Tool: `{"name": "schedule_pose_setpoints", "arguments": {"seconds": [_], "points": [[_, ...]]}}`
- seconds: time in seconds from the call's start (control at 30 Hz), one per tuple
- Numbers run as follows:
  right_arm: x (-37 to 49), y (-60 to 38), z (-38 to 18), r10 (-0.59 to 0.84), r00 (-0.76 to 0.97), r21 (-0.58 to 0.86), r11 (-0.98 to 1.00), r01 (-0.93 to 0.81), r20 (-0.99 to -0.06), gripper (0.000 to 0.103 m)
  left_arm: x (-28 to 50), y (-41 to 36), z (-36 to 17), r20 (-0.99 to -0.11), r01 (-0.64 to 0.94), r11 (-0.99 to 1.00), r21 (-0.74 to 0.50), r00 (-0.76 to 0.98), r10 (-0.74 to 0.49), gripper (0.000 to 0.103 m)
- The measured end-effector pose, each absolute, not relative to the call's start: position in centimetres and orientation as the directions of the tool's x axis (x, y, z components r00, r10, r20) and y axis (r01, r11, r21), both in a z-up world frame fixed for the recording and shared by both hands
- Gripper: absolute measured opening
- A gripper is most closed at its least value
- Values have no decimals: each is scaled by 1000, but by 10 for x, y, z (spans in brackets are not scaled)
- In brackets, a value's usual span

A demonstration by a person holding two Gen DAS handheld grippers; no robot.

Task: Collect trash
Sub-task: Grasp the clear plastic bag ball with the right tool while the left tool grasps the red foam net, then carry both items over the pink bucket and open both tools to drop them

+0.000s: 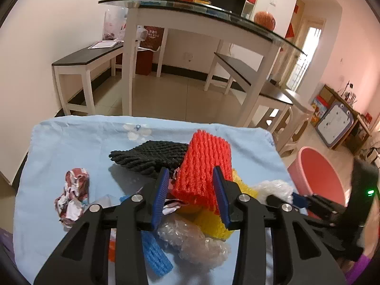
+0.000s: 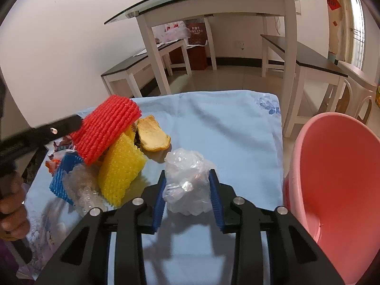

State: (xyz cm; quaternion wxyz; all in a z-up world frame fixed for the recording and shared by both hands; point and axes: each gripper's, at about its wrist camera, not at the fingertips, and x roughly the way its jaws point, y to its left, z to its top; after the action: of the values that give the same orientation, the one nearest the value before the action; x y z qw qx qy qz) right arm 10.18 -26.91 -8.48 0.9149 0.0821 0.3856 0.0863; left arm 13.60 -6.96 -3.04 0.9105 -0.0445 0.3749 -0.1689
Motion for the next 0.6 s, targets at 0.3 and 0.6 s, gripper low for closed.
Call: {"name": "schedule_pose_setpoints", "arguments": {"seconds": [0.3, 0.6], "points": [[79, -278, -61, 255, 731, 264, 959, -105, -633, 30, 120, -83, -29, -641, 324, 931, -170, 681, -354, 18], [42, -306, -27, 217, 802, 281, 958, -64, -557, 30, 91, -103, 0, -585, 378, 908, -182, 700, -409, 10]]}}
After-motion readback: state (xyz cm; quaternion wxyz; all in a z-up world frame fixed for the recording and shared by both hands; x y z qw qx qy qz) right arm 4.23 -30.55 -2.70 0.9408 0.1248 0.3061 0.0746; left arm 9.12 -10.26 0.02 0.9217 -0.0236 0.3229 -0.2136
